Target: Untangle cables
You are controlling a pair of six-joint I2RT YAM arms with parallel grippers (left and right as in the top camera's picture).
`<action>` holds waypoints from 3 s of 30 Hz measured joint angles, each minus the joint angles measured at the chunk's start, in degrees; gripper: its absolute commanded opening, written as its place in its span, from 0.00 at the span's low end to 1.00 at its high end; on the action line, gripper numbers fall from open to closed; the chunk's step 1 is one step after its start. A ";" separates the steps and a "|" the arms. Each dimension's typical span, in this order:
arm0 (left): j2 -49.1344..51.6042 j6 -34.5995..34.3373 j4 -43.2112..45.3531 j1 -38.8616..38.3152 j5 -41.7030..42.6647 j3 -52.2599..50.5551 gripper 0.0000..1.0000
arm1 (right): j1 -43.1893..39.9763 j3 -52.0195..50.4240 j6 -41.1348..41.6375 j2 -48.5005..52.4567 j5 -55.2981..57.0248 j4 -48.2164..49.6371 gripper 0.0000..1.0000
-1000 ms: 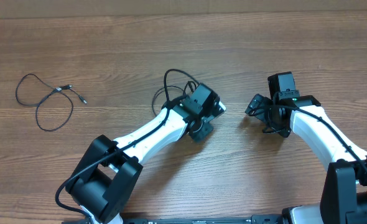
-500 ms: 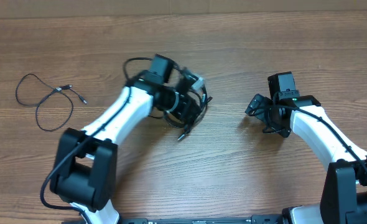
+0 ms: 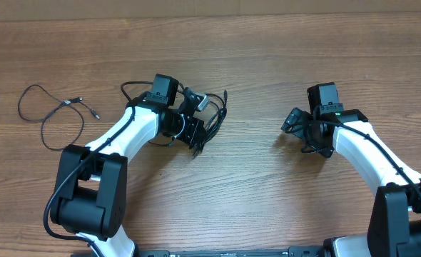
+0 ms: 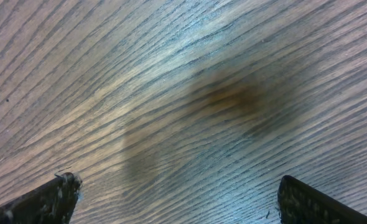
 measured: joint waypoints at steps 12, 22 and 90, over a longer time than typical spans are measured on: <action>-0.31 -4.96 0.63 3.26 -7.65 0.00 0.10 | 0.00 0.00 0.00 0.00 0.00 0.00 1.00; -0.31 -6.27 -1.33 3.32 -16.96 -1.68 0.26 | 0.00 0.00 0.00 0.00 0.02 0.02 1.00; -1.62 -15.61 -7.23 -10.32 -22.58 3.48 0.11 | 0.00 0.00 0.00 0.00 0.00 0.00 1.00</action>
